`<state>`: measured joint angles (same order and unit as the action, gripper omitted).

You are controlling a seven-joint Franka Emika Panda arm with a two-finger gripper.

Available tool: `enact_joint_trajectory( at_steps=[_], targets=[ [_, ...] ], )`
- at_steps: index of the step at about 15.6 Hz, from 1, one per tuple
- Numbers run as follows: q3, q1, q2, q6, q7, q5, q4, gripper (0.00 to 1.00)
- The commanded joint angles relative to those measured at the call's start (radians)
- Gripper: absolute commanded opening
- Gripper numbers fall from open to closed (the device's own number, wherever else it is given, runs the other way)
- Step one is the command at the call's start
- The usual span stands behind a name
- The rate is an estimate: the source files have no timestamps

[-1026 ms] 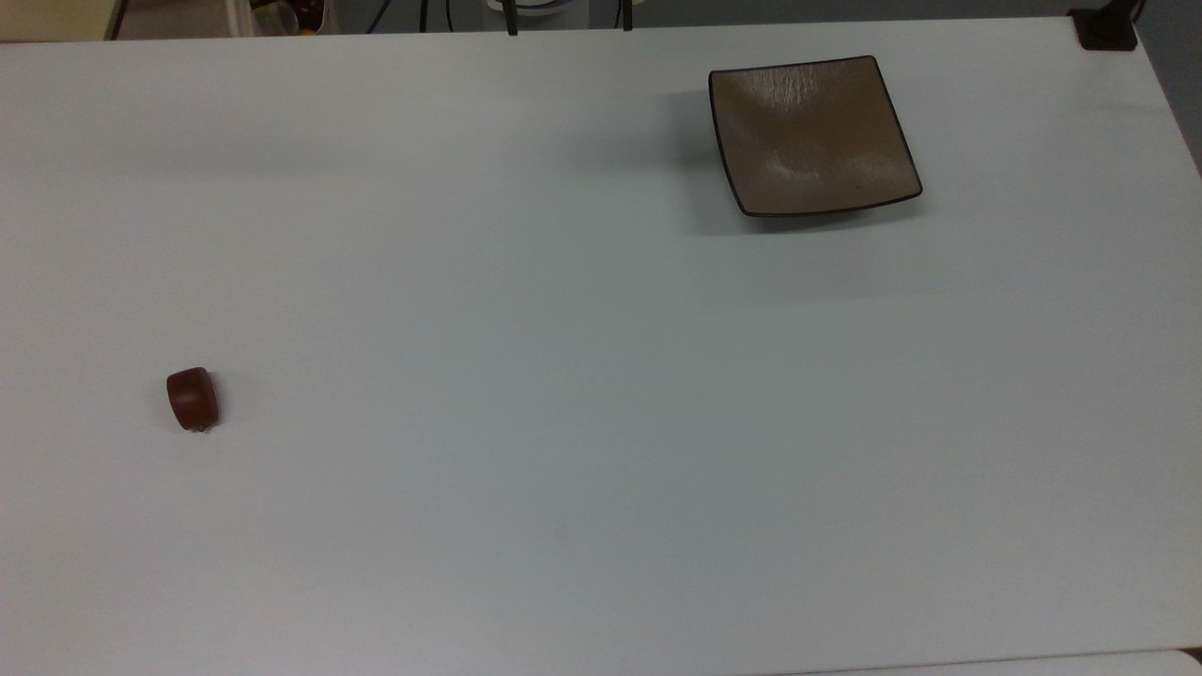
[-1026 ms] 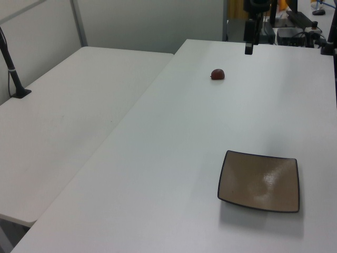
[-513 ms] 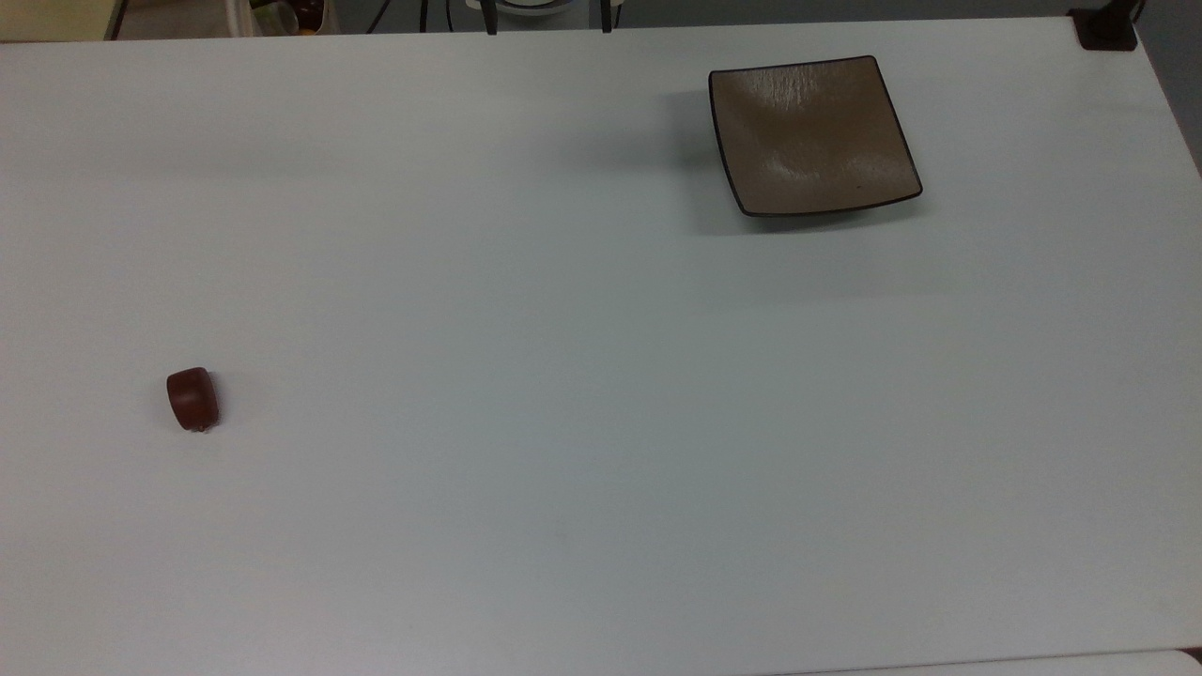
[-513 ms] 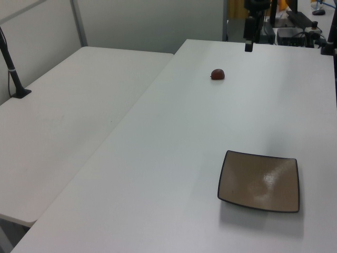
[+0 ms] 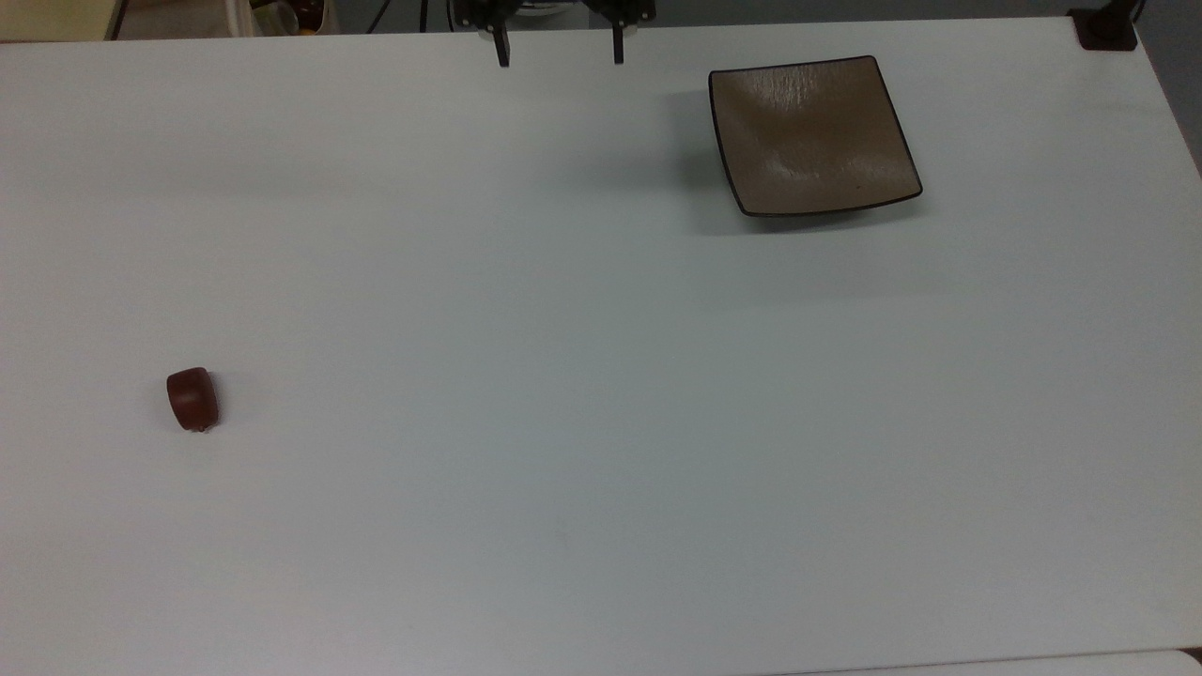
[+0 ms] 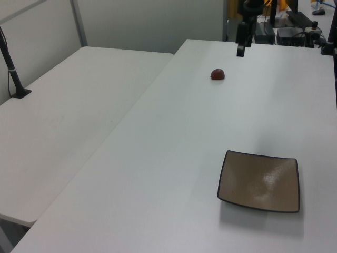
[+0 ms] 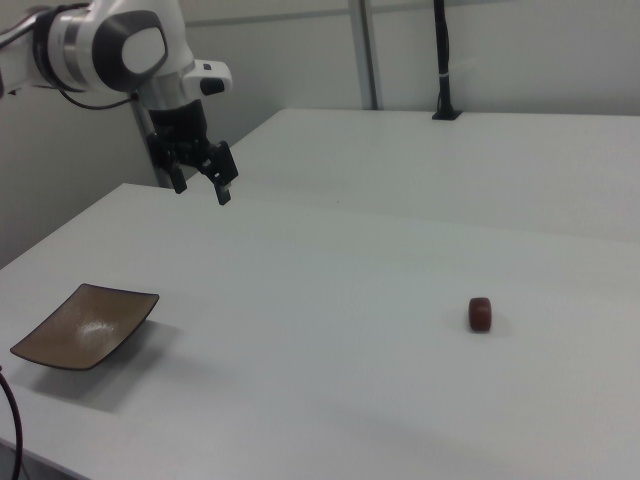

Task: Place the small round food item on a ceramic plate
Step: 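Move the open gripper over the small dark-red round food item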

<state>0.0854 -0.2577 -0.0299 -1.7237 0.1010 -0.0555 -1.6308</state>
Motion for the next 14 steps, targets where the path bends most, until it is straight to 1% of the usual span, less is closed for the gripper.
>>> enact_joint_trajectory(
  at_steps=[1, 3, 5, 7, 9, 11, 14],
  targets=[
    [0.004, -0.005, -0.012, -0.033, -0.061, 0.013, -0.001, 1.0],
    [0.004, 0.005, -0.024, -0.033, -0.159, 0.013, -0.001, 1.0],
    [0.004, 0.029, -0.028, -0.033, -0.269, 0.014, -0.001, 1.0],
    [0.004, 0.058, -0.045, -0.034, -0.396, 0.011, 0.0, 1.0],
    [0.004, 0.093, -0.064, -0.034, -0.472, 0.008, 0.003, 1.0],
    [0.004, 0.127, -0.09, -0.056, -0.512, -0.001, 0.023, 1.0],
    [0.004, 0.173, -0.139, -0.071, -0.52, 0.0, 0.066, 1.0]
  ],
)
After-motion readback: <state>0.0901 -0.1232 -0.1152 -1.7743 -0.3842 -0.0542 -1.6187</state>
